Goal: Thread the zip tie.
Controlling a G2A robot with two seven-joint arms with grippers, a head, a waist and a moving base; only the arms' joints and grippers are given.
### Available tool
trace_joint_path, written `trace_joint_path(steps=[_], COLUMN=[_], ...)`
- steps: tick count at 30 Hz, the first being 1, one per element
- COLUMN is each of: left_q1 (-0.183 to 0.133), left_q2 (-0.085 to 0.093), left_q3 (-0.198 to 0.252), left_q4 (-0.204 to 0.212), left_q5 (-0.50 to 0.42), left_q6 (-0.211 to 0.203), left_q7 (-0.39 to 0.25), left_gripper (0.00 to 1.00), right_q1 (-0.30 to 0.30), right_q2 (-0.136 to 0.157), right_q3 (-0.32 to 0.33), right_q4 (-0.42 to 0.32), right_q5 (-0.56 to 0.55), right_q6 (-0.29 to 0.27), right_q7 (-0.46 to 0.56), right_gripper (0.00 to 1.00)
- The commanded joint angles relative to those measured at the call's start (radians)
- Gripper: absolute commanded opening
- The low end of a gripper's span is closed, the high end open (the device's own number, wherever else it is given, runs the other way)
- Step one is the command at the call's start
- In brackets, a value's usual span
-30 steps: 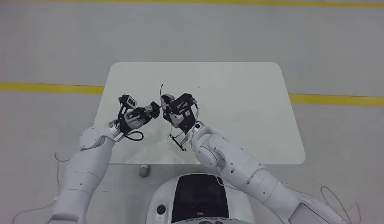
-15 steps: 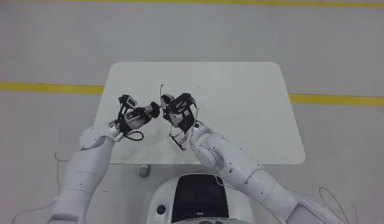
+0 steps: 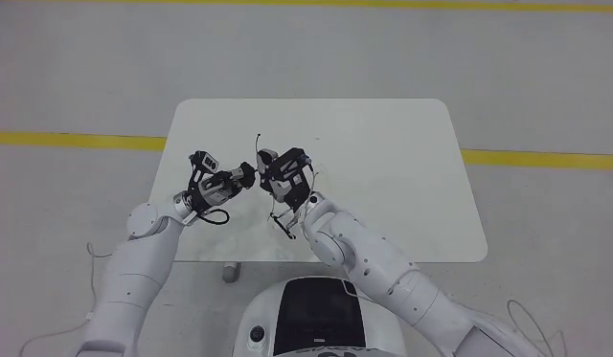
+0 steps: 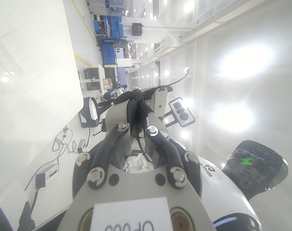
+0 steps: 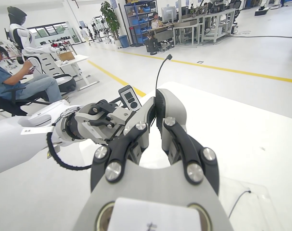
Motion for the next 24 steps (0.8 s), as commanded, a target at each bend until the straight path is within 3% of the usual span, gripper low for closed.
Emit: trace_joint_path(steps=[1,24], left_q1=[0.000,0.000], left_q2=[0.000,0.000], left_q3=[0.000,0.000], left_q4=[0.000,0.000], left_q5=[0.000,0.000], left_q6=[0.000,0.000], left_q7=[0.000,0.000], left_gripper=[0.00,0.00], right_q1=[-0.003,-0.033], right_q2=[-0.002,-0.021], right_q3=[0.004,0.045], right_q4=[0.001,0.002], right_q5=[-0.004,-0.055], right_q6=[-0.002,-0.015], right_q7=[0.002,0.021], right_gripper=[0.00,0.00])
